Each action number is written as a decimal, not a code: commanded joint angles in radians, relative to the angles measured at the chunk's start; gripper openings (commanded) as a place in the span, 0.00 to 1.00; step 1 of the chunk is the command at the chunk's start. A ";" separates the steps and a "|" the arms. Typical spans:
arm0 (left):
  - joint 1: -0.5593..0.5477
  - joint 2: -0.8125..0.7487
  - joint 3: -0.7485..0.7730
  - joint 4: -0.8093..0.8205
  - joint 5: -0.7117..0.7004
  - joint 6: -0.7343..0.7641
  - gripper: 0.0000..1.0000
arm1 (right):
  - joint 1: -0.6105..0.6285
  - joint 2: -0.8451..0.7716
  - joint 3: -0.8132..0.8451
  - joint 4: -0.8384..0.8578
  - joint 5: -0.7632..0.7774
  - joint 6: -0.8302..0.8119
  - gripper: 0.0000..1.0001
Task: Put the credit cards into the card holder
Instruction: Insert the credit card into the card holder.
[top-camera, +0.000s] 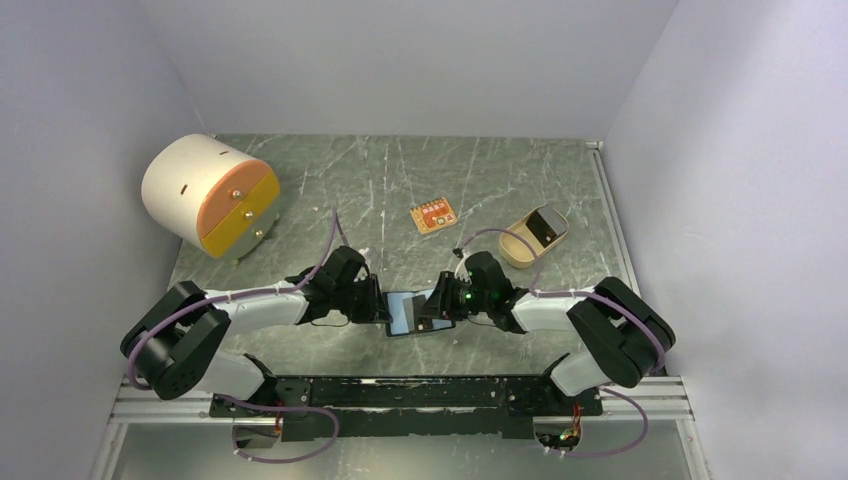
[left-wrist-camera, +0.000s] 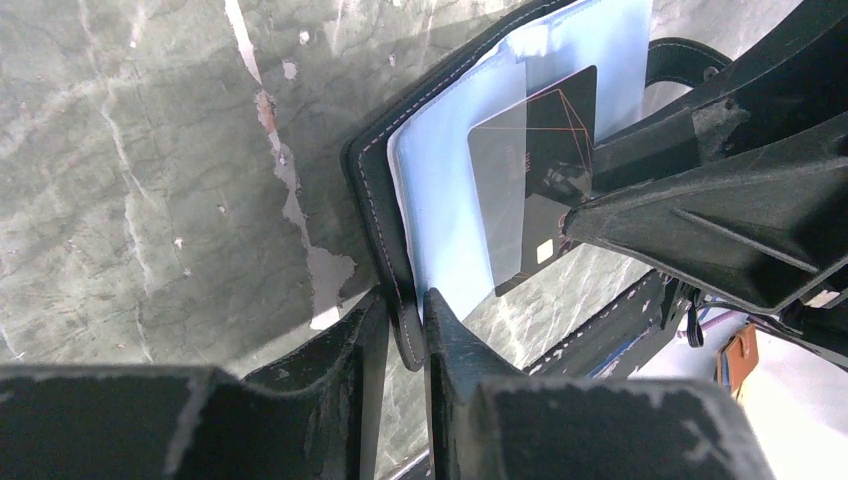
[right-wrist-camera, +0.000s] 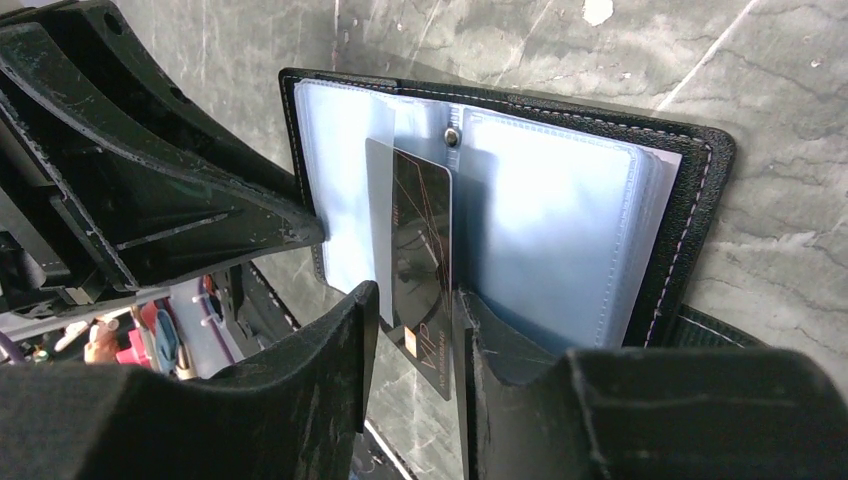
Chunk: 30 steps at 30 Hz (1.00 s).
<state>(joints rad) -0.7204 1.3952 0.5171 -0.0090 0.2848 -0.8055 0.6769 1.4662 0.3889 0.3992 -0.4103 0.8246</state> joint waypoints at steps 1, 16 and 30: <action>0.004 0.000 0.011 0.034 0.028 -0.004 0.24 | 0.011 -0.007 -0.007 -0.057 0.044 -0.022 0.37; 0.005 -0.010 0.003 0.031 0.030 -0.007 0.24 | 0.016 0.010 -0.063 0.104 0.107 0.049 0.04; 0.004 -0.009 -0.013 0.056 0.038 -0.018 0.24 | 0.016 0.078 -0.096 0.258 0.053 0.085 0.06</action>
<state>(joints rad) -0.7204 1.3952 0.5137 -0.0006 0.2932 -0.8127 0.6868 1.5112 0.3191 0.6140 -0.3439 0.9119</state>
